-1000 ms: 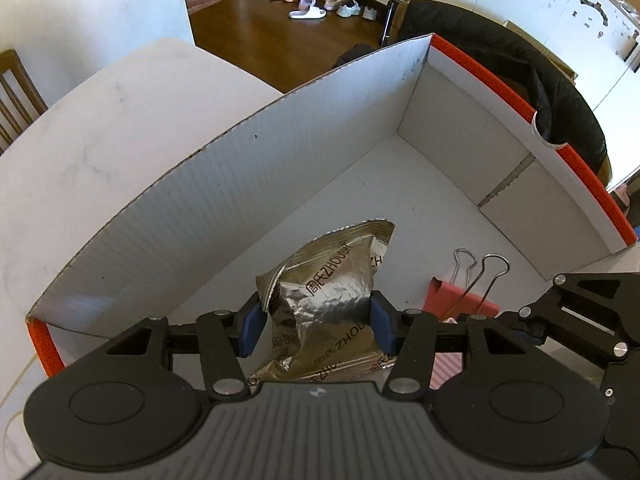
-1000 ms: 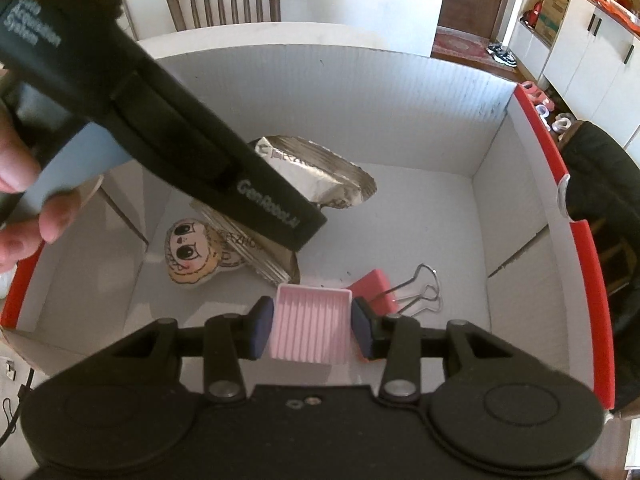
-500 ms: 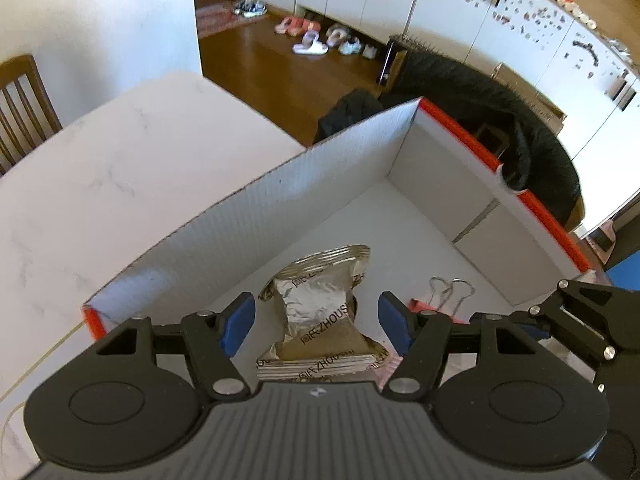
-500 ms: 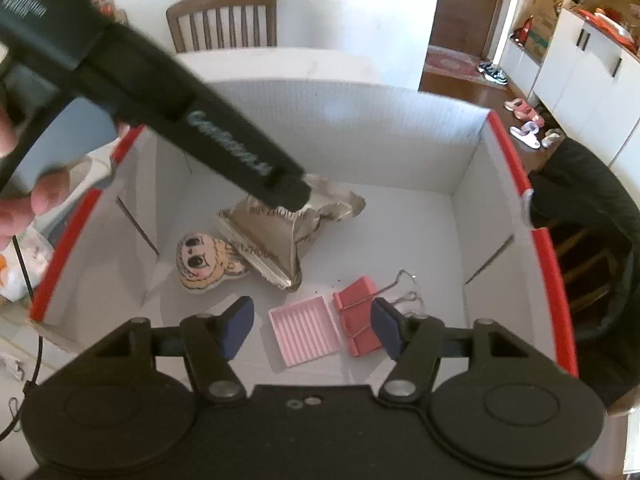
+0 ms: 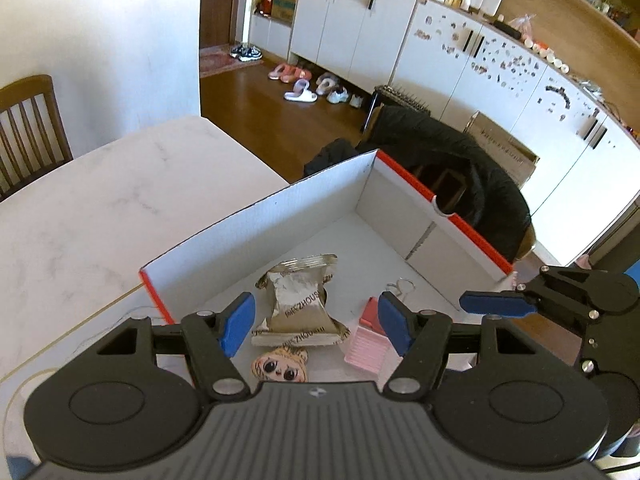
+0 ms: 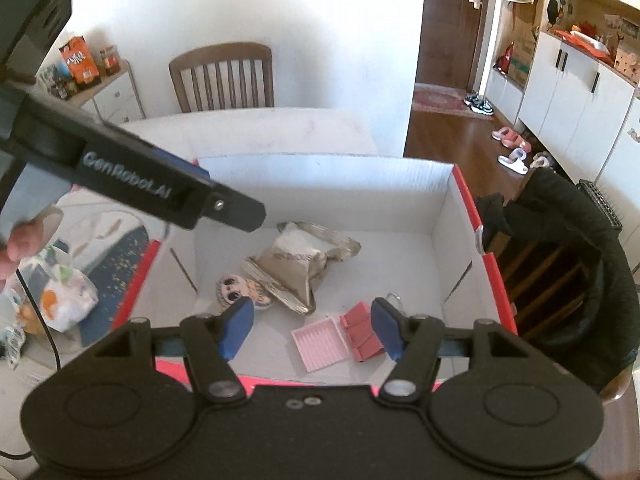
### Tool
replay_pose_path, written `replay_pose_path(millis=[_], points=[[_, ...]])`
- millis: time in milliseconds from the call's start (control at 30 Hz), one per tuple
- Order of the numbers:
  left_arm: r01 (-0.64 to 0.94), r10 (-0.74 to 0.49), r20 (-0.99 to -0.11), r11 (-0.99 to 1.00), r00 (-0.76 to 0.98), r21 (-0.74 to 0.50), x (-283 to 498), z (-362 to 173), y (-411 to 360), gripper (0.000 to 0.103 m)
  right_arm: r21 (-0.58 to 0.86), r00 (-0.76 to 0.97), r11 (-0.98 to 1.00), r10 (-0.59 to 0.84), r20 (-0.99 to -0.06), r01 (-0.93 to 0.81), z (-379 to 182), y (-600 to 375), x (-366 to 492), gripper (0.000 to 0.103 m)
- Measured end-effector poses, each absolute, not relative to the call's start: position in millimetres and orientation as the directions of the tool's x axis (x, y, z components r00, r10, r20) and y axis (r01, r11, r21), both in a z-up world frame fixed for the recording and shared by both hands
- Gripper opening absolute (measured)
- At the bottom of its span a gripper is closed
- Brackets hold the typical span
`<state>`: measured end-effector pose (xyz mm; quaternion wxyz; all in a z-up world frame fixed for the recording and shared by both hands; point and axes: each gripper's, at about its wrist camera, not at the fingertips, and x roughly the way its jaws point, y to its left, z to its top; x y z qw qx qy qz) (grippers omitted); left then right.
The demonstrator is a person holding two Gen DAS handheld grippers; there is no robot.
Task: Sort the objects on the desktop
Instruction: 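Withdraw both grippers from the shoebox toward the table pile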
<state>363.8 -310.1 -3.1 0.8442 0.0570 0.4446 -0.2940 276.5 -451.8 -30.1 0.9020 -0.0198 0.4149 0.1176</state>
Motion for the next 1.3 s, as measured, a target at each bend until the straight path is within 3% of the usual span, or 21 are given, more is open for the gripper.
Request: replay_pose_path(millis=[567, 1000, 1233, 1300], points=[[0.572, -0.521, -0.706, 0.796, 0.479, -0.2, 283.6, 55.1, -230.4, 0.067, 0.094, 0.681, 0.968, 0.231, -0.695, -0.232, 6.9, -395.0, 218.3, 0.066], [0.555, -0.507, -0.693, 0.811, 0.513, -0.183, 229.8, 55.9, -144.6, 0.067, 0.085, 0.686, 0.965, 0.236, -0.688, -0.248, 10.8, -318.8, 167.7, 0.07], [0.54, -0.497, -0.688, 0.822, 0.528, -0.18, 203.9, 46.4, -100.0, 0.067, 0.075, 0.686, 0.963, 0.238, -0.688, -0.259, 0.2, -280.4, 146.1, 0.078], [0.533, -0.491, -0.687, 0.828, 0.535, -0.175, 196.7, 43.3, -88.1, 0.071, 0.075, 0.687, 0.964, 0.235, -0.688, -0.255, -3.8, -272.0, 141.9, 0.078]])
